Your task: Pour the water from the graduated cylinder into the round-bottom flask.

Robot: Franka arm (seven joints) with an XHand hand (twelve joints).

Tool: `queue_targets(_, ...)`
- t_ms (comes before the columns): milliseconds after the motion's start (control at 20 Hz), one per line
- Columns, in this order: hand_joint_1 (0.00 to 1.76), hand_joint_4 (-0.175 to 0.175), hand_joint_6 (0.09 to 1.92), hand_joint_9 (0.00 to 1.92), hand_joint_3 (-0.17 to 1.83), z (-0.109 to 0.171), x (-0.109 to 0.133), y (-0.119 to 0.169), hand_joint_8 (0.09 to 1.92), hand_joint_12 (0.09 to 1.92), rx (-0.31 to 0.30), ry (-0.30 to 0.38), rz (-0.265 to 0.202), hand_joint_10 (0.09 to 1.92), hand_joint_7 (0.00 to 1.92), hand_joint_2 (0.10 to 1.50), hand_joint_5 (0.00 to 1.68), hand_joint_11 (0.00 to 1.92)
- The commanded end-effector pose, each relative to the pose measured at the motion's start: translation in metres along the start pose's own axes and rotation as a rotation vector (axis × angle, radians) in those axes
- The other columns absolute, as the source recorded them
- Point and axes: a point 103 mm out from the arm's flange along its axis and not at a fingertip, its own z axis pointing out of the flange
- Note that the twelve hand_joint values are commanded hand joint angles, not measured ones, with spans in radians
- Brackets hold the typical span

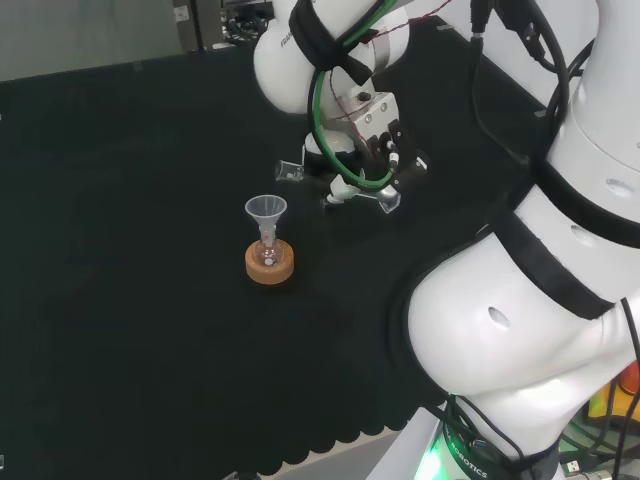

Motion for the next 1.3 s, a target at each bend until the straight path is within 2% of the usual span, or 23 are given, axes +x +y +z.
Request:
queue_targets(50, 1.25, 0.025, 0.92, 1.49, 0.0, -0.0022, 0.0066, 0.0036, 0.63, 0.71, 0.05, -0.061, 0.004, 0.09, 1.2, 1.05, 1.08, 1.26)
queue_targets(300, 1.25, 0.026, 0.92, 1.49, 0.0, -0.0006, 0.007, 0.0083, 0.63, 0.71, 0.102, -0.099, 0.029, 0.09, 1.2, 1.05, 1.08, 1.26)
queue_targets(950, 1.25, 0.027, 0.92, 1.49, 0.0, -0.0012, 0.0068, 0.0082, 0.63, 0.71, 0.086, -0.242, 0.067, 0.09, 1.2, 1.05, 1.08, 1.25)
queue_targets(1300, 1.25, 0.027, 0.92, 1.48, 0.0, -0.002, 0.0095, 0.0099, 0.63, 0.7, 0.109, -0.301, 0.085, 0.09, 1.19, 1.05, 1.08, 1.25)
